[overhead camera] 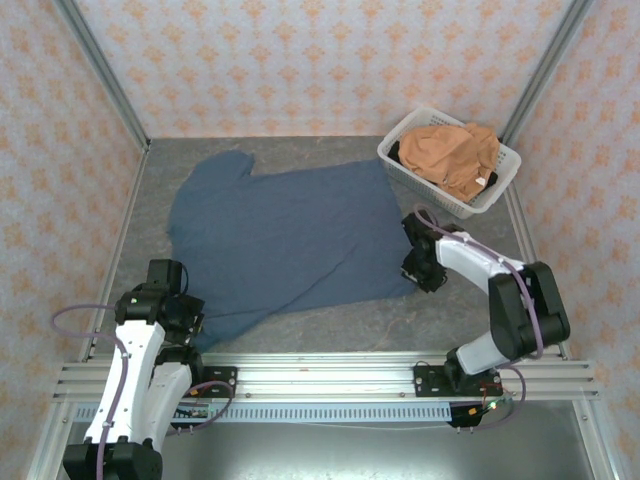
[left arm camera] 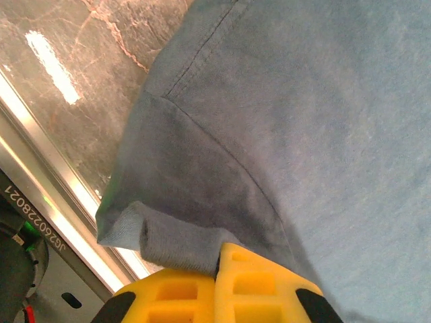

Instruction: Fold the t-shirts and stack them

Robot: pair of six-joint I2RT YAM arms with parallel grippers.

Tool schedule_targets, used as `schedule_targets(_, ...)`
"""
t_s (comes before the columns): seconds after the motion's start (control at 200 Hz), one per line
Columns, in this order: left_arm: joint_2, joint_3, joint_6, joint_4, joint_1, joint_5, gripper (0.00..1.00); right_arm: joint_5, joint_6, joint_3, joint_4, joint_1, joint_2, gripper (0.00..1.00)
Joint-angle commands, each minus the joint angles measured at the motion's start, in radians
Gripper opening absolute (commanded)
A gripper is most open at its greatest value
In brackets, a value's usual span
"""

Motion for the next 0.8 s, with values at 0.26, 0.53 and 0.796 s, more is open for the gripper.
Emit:
schedule_targets(0.26, 0.039, 0.007, 0.018, -0.03, -0.01, -0.012, 0.0, -0.013, 0.077, -0.103, 0.002, -0.025, -0.137, 0.41)
schedule_targets(0.53, 0.068, 0.013, 0.032, -0.01, -0.01, -0.016, 0.0, -0.044, 0.076, -0.091, 0.098, -0.029, -0.049, 0.34)
schedule_targets(0.796, 0.073, 0.017, 0.038, -0.006, -0.01, -0.024, 0.0, -0.065, 0.086, -0.088, 0.173, -0.028, 0.022, 0.2)
